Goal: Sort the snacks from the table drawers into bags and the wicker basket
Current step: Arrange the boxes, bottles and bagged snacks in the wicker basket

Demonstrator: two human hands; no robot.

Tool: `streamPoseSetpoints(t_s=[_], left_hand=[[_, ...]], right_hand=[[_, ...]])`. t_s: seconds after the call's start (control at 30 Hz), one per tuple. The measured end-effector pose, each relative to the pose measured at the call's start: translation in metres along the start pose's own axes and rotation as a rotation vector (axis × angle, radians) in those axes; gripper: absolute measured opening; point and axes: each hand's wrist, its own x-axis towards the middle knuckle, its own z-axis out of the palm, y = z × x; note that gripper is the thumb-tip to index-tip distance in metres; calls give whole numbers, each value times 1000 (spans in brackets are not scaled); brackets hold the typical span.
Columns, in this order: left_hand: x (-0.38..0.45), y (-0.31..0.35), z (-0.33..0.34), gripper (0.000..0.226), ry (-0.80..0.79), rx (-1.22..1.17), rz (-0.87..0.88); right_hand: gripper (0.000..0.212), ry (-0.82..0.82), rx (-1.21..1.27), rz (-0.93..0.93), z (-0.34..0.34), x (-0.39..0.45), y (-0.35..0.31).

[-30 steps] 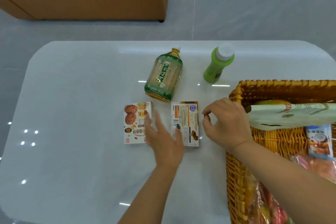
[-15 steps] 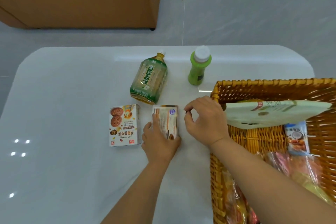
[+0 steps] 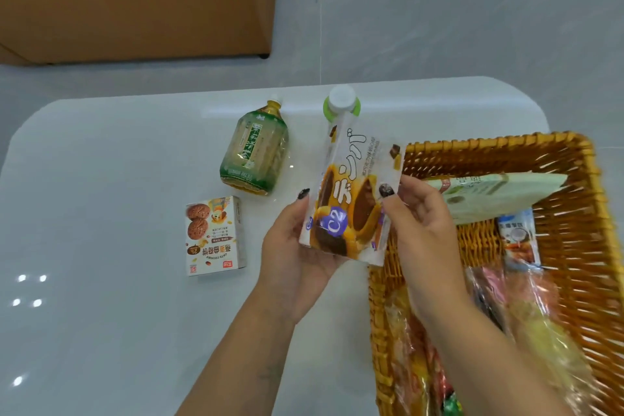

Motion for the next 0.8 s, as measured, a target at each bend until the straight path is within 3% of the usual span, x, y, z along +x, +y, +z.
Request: streamPoseSetpoints(t_s=[0.1, 0.23, 0.33, 0.43, 0.5, 0.67, 0.8], left_hand=[[4, -4, 12, 45, -38, 152, 28], [16, -22, 24, 19, -43, 672, 222], [17, -27, 29, 30, -108, 823, 353], [20, -26, 26, 46, -279, 1268, 559], [27, -31, 28, 53, -286, 1522, 688], [44, -64, 43, 57, -160, 1671, 815], [64, -83, 42, 50, -102, 1812, 936]], right_hand=[[33, 11, -71, 2, -11, -6, 8], [16, -24, -90, 61, -33, -9, 9], [23, -10, -65, 101, -60, -3, -1], [34, 51, -99, 121, -86, 7, -14], [33, 60, -105, 156, -99, 14, -20], [38, 44, -101, 226, -112, 29, -25], [35, -1, 42, 436, -113, 40, -17]])
